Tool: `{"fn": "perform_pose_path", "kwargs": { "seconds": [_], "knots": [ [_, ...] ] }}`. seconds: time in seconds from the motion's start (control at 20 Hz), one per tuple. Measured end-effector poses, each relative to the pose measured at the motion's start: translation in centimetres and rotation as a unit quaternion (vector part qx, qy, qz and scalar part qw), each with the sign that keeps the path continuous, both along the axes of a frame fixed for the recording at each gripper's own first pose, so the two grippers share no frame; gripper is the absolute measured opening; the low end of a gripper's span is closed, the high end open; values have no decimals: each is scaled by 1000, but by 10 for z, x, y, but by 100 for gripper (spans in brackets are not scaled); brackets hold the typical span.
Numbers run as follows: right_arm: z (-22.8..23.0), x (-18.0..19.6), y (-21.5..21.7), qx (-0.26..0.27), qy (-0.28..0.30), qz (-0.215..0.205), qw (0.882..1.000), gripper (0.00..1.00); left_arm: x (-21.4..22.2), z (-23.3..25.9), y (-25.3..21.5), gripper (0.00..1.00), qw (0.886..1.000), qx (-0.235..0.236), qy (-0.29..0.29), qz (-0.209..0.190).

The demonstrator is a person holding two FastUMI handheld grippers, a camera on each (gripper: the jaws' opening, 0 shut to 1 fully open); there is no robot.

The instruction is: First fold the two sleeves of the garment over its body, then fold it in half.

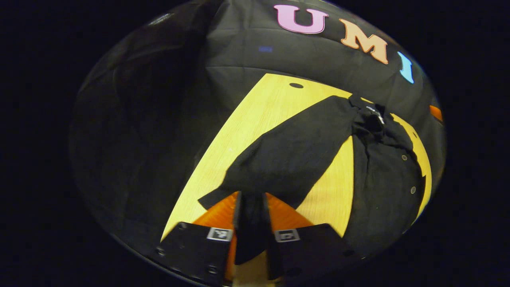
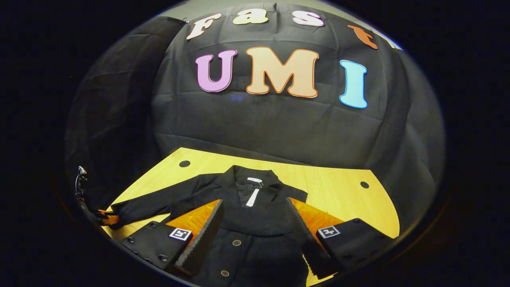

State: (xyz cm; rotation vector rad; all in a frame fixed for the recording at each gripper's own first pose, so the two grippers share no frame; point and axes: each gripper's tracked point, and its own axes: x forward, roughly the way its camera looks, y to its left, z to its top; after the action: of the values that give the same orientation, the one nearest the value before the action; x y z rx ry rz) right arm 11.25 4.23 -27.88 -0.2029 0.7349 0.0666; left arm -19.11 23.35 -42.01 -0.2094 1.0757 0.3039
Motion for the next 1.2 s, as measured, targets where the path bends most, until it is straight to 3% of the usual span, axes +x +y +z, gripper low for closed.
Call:
{"fn": "perform_pose_path", "kwargs": {
  "seconds": [0.1,0.35,0.45,0.85,1.2],
  "knots": [
    [1,0,-6,0,0,-4,1000,99,1,1,0,0,999,-11,-29,29],
    [17,-4,-28,5,-12,-12,1000,99,6,12,3,0,995,-35,-38,84],
    [22,-6,-37,8,-16,-16,1000,99,18,23,8,0,994,-29,-53,89],
    [38,-26,-80,24,-35,-30,999,99,125,123,-8,0,985,-6,-169,40],
    [46,-47,-141,52,-45,-73,995,99,207,188,-69,0,969,-5,-245,-27]
  ]
}}
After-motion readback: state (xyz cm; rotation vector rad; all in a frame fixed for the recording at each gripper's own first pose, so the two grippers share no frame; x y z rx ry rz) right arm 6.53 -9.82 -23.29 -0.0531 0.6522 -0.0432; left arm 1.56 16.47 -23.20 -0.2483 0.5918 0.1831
